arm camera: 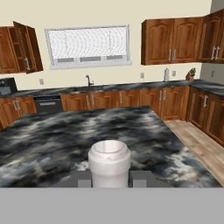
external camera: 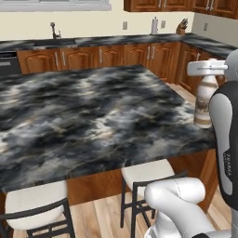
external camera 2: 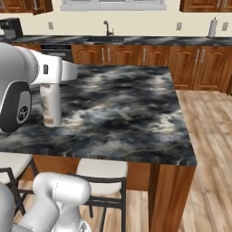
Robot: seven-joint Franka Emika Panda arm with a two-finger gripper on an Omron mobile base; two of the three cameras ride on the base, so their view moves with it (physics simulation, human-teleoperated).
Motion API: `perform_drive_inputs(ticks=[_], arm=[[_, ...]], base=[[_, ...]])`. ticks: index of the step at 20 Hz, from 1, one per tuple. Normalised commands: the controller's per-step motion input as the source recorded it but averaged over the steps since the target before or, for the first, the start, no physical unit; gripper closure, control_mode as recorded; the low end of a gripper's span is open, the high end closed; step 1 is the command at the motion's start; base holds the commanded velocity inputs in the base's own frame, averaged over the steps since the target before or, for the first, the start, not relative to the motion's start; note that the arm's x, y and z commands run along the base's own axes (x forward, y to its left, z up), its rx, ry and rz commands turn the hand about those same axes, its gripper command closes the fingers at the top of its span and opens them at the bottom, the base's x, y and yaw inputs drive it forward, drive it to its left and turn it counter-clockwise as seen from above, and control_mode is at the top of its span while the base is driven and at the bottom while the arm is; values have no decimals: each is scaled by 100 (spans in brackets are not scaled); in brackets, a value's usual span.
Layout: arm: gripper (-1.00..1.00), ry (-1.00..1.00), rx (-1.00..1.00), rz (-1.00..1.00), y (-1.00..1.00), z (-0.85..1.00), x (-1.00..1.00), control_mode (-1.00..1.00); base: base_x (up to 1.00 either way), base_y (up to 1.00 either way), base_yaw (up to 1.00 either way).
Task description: Get the candle and the liquor from the cabinet and move them to the dining counter.
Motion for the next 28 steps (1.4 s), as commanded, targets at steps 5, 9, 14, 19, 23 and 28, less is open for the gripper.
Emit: perform_drive_inputs(ticks=[5,9,14,19,23,28], arm=[[100,0,1,8,-20,-11,29,-100],[100,0,1,29,-50,-41,84,-100],[100,0,0,28,-25,-60,94,-100],[100,0,0,26,-10,-72,76,-100],[100,-5,0,30,-11,-67,62,-100],[100,-15,2,29,-31,-55,16,-100]], base=[[36,-22,7],[0,0,0],[0,0,0],[0,0,0],[0,0,0],[0,0,0]])
